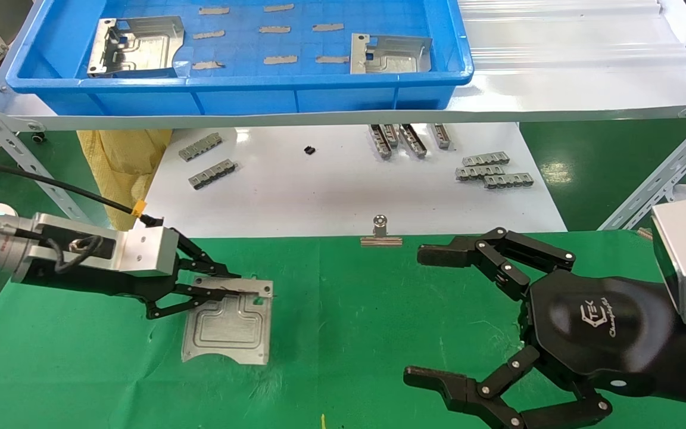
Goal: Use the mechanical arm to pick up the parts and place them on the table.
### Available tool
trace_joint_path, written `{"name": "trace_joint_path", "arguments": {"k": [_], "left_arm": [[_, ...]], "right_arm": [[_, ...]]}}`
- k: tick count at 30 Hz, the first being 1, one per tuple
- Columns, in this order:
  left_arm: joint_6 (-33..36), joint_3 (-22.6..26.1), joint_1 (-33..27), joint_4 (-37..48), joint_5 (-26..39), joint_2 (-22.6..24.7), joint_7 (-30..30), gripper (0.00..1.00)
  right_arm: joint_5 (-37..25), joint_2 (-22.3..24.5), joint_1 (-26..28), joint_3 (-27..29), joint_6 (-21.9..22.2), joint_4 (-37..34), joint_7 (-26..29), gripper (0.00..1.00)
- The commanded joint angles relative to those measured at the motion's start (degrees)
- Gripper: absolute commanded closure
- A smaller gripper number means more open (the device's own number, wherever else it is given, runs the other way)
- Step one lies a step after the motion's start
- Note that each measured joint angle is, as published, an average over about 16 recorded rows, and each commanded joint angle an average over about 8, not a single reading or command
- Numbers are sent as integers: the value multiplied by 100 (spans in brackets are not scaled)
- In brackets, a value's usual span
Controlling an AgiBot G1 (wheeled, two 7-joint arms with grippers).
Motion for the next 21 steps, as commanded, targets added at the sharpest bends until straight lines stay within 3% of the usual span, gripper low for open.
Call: {"name": "trace_joint_path", "arguments": {"k": [1,5,6,14,21], "left_arm": [[-55,59,5,207,87,59,120,56],[-318,48,104,500,90,174,352,7],[-375,41,129,554,83,198,408,0],[-447,-9,207,925,9,327,634,0],[56,-132,54,1210,-191,284,439,0]], "right_arm": [[0,0,0,0,0,0,0,0],[0,0,0,0,0,0,0,0],[0,0,0,0,0,0,0,0],[0,0,0,0,0,0,0,0],[0,0,0,0,0,0,0,0]]}}
